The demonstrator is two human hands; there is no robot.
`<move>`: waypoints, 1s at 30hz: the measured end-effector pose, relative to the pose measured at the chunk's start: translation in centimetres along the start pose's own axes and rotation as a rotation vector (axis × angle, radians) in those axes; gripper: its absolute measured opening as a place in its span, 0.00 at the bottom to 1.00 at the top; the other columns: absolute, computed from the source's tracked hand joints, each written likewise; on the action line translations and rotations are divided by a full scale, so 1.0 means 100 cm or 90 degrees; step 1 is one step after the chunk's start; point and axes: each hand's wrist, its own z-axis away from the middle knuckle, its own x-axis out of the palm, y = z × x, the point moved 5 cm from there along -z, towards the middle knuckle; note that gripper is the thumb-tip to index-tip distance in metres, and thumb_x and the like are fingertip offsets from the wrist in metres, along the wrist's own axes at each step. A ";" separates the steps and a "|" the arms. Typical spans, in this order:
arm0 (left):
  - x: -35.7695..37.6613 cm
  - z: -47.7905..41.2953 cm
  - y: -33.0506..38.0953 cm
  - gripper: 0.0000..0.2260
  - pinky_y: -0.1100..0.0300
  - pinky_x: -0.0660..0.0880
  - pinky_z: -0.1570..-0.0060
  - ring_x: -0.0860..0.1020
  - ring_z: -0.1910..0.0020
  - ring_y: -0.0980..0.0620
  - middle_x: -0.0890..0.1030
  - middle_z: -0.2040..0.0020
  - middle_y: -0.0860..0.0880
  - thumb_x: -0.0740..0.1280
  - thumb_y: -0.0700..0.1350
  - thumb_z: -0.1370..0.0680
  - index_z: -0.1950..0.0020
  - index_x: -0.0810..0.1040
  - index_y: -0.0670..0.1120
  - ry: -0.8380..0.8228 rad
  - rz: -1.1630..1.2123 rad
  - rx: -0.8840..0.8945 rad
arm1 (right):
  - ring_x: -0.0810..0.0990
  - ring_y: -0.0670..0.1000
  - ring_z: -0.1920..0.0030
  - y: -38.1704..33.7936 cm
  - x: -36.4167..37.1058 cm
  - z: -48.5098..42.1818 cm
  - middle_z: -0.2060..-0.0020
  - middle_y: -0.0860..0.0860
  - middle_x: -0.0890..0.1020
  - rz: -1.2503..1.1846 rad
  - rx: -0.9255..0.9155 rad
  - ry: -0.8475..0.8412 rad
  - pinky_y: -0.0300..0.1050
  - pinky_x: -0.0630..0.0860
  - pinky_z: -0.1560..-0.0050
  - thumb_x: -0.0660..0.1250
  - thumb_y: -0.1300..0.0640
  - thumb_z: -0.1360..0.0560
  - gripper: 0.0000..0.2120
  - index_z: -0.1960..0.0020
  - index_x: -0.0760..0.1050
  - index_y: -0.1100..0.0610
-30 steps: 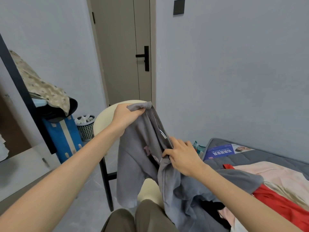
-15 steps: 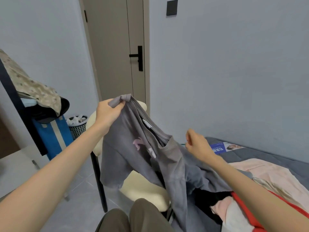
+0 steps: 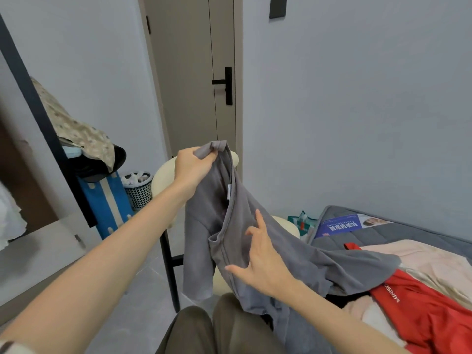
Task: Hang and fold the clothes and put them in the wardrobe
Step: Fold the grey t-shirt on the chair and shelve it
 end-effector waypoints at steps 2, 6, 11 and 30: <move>0.003 0.001 0.001 0.10 0.57 0.74 0.50 0.76 0.57 0.53 0.78 0.60 0.53 0.73 0.51 0.27 0.66 0.74 0.54 -0.003 -0.002 0.000 | 0.67 0.63 0.33 -0.015 -0.003 0.001 0.25 0.61 0.50 0.138 -0.056 0.104 0.54 0.73 0.41 0.73 0.46 0.32 0.29 0.39 0.61 0.51; 0.008 0.003 0.006 0.09 0.58 0.70 0.57 0.73 0.60 0.53 0.76 0.61 0.52 0.73 0.51 0.27 0.62 0.76 0.50 -0.012 -0.021 0.021 | 0.76 0.54 0.58 -0.035 -0.012 -0.013 0.54 0.51 0.78 0.309 -0.142 0.164 0.48 0.72 0.58 0.68 0.45 0.28 0.23 0.35 0.70 0.46; 0.009 0.002 0.008 0.10 0.59 0.66 0.62 0.70 0.63 0.53 0.74 0.64 0.52 0.72 0.51 0.27 0.63 0.75 0.48 -0.020 -0.051 0.039 | 0.80 0.54 0.59 -0.025 -0.013 -0.026 0.63 0.50 0.82 0.251 -0.143 0.010 0.47 0.62 0.57 0.57 0.34 0.25 0.21 0.54 0.73 0.53; -0.022 -0.016 -0.026 0.14 0.59 0.68 0.59 0.79 0.50 0.43 0.77 0.63 0.50 0.71 0.53 0.26 0.69 0.73 0.50 0.083 -0.101 -0.013 | 0.77 0.57 0.60 0.074 -0.110 -0.012 0.49 0.50 0.78 0.384 0.108 0.121 0.44 0.63 0.64 0.59 0.58 0.26 0.14 0.41 0.70 0.53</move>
